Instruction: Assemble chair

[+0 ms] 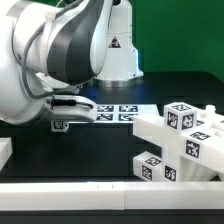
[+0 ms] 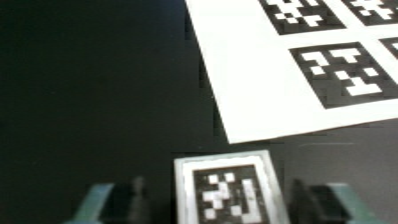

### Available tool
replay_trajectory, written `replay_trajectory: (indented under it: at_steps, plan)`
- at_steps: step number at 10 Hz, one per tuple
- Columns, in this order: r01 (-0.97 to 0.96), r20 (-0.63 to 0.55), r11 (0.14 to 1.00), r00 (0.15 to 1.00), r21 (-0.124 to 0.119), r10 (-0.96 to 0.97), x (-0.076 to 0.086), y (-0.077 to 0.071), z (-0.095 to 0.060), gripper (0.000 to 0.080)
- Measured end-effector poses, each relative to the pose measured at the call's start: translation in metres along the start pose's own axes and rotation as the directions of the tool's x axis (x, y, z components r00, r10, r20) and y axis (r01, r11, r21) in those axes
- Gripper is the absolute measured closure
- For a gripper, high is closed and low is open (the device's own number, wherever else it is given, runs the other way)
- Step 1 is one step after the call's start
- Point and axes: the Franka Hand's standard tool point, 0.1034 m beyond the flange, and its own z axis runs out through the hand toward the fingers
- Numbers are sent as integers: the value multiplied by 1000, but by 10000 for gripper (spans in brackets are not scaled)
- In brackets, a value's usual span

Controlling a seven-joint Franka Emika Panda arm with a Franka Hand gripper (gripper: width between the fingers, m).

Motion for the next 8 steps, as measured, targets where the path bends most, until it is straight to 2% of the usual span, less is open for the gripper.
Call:
replay_trajectory:
  at_steps: [1, 3, 5, 6, 7, 8]
  plan:
    - [0, 0, 1000, 1000, 0, 0, 0, 0, 0, 519]
    - [2, -6, 1000, 1000, -3, -2, -1, -1, -3, 519]
    - [37, -33, 999, 999, -3, -37, -26, -22, -36, 519]
    - [56, -82, 998, 995, -11, -57, -38, -35, -59, 519]
    - [87, -178, 996, 980, -29, -90, -51, -49, -82, 519]
    - [107, -234, 994, 966, -35, -113, -64, -56, -89, 518]
